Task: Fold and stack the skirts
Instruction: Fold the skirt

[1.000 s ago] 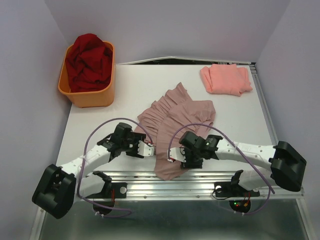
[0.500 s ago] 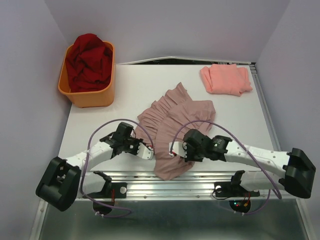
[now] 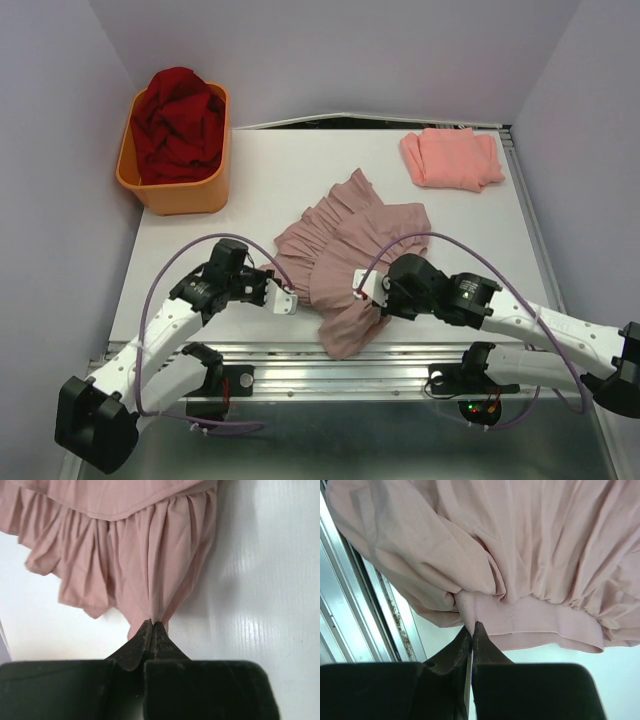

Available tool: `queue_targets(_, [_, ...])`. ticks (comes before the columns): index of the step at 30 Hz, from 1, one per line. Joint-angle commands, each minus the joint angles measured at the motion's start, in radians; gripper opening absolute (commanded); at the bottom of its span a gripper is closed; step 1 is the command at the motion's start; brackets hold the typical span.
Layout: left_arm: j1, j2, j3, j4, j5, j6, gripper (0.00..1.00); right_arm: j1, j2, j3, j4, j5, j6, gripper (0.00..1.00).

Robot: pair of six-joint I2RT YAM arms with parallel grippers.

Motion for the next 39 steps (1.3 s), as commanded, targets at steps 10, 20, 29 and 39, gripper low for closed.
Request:
queue_targets(10, [0.007, 0.116, 0.292, 0.072, 0.049, -0.291, 0.00, -0.053, -0.135, 0.074, -0.048, 0.154, 0.101, 0.01])
queue_targets(20, [0.039, 0.440, 0.640, 0.132, 0.074, -0.329, 0.00, -0.430, -0.100, 0.111, -0.048, -0.077, 0.003, 0.01])
queue_targets(29, [0.039, 0.770, 0.997, 0.102, 0.072, -0.397, 0.00, -0.970, 0.219, 0.287, -0.103, -0.554, -0.187, 0.01])
queue_targets(39, [0.035, 1.160, 1.248, 0.304, -0.001, -0.565, 0.00, -1.094, 0.677, 0.468, -0.141, -0.757, -0.278, 0.01])
